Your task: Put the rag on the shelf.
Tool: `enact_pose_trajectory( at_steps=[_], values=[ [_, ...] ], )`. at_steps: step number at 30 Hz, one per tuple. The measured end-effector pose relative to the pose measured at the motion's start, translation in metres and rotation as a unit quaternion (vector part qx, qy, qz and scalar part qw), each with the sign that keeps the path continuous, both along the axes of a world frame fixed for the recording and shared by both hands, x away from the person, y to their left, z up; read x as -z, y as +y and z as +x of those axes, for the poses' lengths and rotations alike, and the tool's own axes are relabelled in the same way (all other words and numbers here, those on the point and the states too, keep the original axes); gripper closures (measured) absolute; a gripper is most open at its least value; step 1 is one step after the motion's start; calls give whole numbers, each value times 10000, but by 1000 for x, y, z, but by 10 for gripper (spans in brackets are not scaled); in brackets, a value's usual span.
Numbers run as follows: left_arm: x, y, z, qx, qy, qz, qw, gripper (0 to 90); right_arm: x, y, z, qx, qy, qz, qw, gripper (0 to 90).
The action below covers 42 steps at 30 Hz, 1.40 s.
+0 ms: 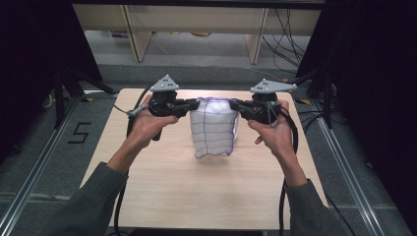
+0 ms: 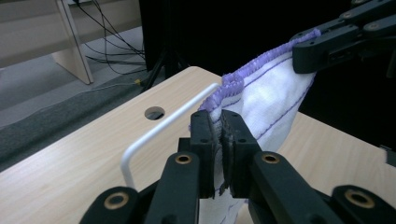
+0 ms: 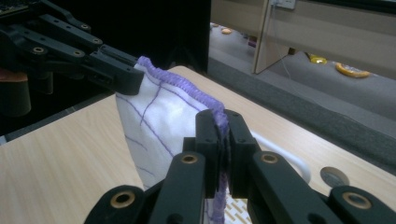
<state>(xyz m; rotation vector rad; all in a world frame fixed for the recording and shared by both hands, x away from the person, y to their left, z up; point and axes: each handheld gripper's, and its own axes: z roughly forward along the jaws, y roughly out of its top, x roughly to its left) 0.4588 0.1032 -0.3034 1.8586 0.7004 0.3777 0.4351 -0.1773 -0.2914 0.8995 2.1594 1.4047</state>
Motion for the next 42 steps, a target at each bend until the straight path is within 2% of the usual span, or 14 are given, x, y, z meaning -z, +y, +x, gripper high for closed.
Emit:
enact_pose_trajectory(
  at_steps=[5,10,13,17,24,26,27,28,31,33,37,38,41,42],
  values=[
    [-9,-2,13,-72,48,-3,10000,840,-11,0,17,107,136,52,9998,863],
    [-20,-3,26,-153,47,44,9999,840,-21,2,31,177,153,57,9997,863],
    [-26,-4,32,-237,24,-72,9997,840,-28,2,38,199,103,82,9997,863],
    [-36,-4,37,-250,-54,-4,9997,840,-39,4,44,282,16,35,9996,862],
    [-51,-7,49,-354,-174,-78,9992,839,-53,4,54,395,-50,40,9992,863],
    [-53,-8,54,-381,-169,-58,9991,838,-54,4,58,420,-73,43,9991,862],
    [-54,-8,56,-376,-175,-53,9991,838,-55,5,58,487,48,80,9988,862],
    [-54,-8,59,-401,-166,-90,9990,838,-55,5,61,427,-69,32,9991,862],
    [-56,-8,65,-486,-160,-141,9986,837,-57,6,66,548,85,154,9983,862],
    [-57,-10,70,-587,-192,-185,9979,837,-58,5,72,539,-4,102,9985,861],
    [-53,-17,81,-673,-131,-221,9974,836,-58,6,85,634,-12,81,9980,861],
    [-51,-18,86,-715,-119,-230,9971,837,-57,7,87,734,88,137,9972,860],
    [-45,-20,97,-801,-45,-295,9963,836,-52,5,99,841,72,149,9963,860],
    [-43,-21,102,-822,-39,-315,9961,835,-50,5,102,890,149,175,9958,860]
  ],
)
